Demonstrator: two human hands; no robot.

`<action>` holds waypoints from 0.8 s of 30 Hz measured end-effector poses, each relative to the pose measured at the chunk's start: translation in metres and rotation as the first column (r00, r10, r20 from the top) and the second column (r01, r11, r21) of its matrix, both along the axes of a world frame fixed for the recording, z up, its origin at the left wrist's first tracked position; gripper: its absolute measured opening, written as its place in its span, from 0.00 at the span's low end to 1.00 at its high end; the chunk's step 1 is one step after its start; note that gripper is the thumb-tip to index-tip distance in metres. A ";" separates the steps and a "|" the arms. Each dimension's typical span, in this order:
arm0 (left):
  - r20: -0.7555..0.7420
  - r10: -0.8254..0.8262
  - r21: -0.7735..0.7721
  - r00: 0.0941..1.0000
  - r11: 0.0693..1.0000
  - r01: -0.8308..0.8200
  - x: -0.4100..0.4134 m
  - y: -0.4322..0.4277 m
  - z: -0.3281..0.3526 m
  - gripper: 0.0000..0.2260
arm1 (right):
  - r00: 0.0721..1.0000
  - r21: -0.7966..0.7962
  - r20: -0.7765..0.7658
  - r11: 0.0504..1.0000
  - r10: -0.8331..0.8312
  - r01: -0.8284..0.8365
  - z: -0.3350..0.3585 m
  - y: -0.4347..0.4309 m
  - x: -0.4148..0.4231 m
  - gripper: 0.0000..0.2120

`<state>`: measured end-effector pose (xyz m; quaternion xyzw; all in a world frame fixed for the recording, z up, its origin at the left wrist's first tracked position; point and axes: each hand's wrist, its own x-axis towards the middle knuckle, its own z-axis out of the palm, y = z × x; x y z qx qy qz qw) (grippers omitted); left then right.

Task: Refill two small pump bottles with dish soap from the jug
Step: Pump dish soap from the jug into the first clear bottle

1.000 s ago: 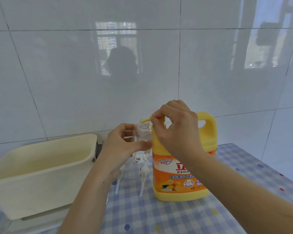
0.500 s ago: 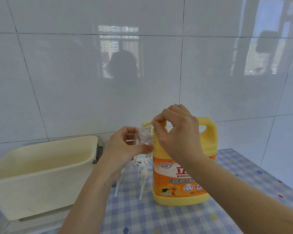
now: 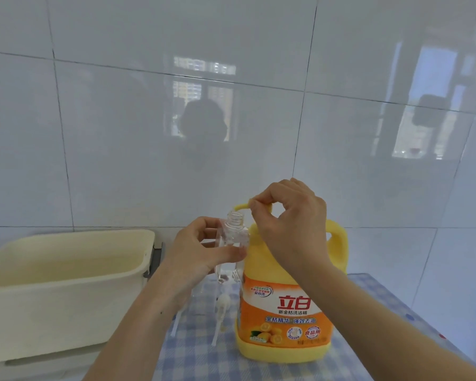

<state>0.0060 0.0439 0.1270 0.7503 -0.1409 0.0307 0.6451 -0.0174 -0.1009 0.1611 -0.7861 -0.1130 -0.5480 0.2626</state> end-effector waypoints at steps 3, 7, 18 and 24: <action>0.013 0.003 -0.022 1.000 1.000 -0.003 -0.001 0.001 0.002 0.20 | 1.000 -0.013 -0.021 1.000 -0.007 0.006 0.002 -0.001 0.000 0.07; 0.022 0.011 -0.031 1.000 0.999 -0.011 0.001 0.002 0.001 0.20 | 1.000 -0.004 -0.023 1.000 -0.005 0.005 0.002 0.001 0.001 0.07; 0.038 0.033 -0.030 0.999 0.999 -0.032 0.004 -0.001 -0.002 0.20 | 0.998 0.005 0.055 1.000 -0.015 0.014 -0.005 0.003 0.002 0.07; 0.036 0.030 -0.030 0.999 0.999 -0.029 0.003 -0.001 -0.001 0.21 | 0.994 -0.007 0.113 1.000 -0.007 0.008 -0.007 0.002 0.005 0.08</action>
